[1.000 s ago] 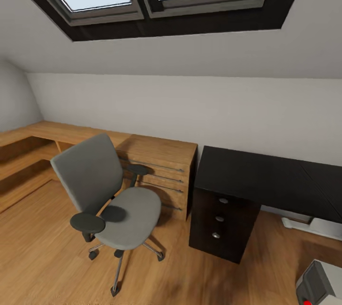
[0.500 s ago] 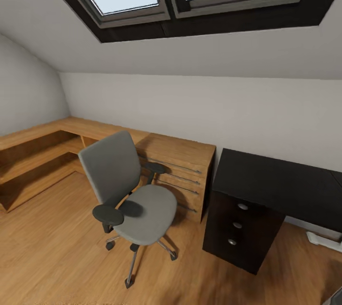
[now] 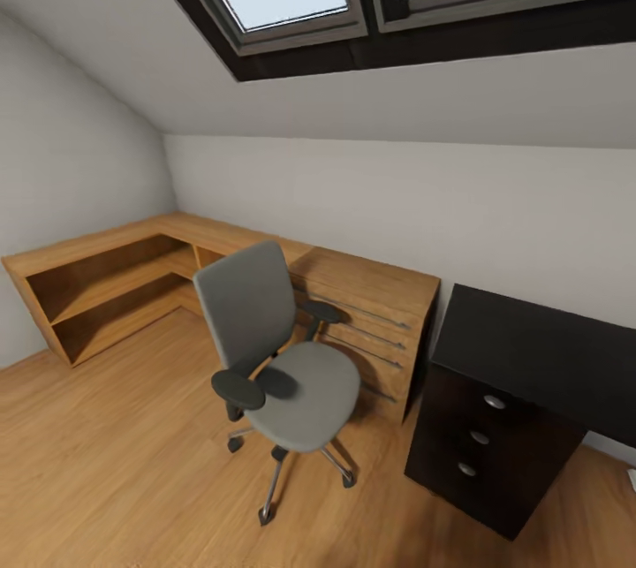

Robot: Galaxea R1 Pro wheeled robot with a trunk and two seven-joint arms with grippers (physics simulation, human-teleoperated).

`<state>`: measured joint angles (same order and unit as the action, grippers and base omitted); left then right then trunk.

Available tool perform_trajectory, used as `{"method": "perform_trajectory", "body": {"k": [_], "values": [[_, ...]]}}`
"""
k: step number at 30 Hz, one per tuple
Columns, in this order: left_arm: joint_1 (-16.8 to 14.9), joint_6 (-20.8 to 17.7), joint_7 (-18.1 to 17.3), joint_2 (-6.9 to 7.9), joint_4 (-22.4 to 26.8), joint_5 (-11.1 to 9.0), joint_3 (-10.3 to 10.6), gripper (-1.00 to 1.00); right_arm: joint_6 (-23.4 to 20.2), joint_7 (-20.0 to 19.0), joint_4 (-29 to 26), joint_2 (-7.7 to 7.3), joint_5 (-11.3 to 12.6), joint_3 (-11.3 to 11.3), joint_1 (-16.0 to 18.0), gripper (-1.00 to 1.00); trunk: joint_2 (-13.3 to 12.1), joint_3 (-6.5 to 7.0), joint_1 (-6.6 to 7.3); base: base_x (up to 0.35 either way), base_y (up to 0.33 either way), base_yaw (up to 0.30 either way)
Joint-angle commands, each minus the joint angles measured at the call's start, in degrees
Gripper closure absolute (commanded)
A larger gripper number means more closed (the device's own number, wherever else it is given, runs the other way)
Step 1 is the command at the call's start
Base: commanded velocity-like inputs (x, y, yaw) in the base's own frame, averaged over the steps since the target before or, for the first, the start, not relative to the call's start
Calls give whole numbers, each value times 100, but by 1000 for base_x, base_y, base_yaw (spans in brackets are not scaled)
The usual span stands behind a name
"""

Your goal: In the bedroom, organize the workspace by keeping the computer under the desk, ensuring the monitor is on the desk, placing the keyboard on the desk next to the monitor, placing the mouse on the desk next to the keyboard, moving the folder from the swivel chair onto the desk next to the mouse, stacking the notebook on top of the folder with the pen on top of the notebook, and positioning the swivel chair next to the desk.

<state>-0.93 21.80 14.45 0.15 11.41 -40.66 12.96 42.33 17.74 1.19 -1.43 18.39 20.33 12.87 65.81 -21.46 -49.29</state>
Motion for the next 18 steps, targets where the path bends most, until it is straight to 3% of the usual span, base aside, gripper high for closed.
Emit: {"method": "perform_trajectory", "body": {"k": [1, 6, 18], "values": [[-4, 49, 40, 0, -1, -20, 50, -100, 18, 28, 13, 5, -8, 49, 5, -100, 4, -6, 0, 0, 0, 286], [-4, 146, 40, -4, -39, -15, 85, -100, 20, 28, 13, 9, -36, 50, 5, -100, 4, -1, 0, 0, 0, 286], [-4, 195, 40, -13, -132, -19, 455, -100, 19, 28, 13, 18, -55, 50, 5, -100, 4, 25, 0, 6, 3, 286]]}}
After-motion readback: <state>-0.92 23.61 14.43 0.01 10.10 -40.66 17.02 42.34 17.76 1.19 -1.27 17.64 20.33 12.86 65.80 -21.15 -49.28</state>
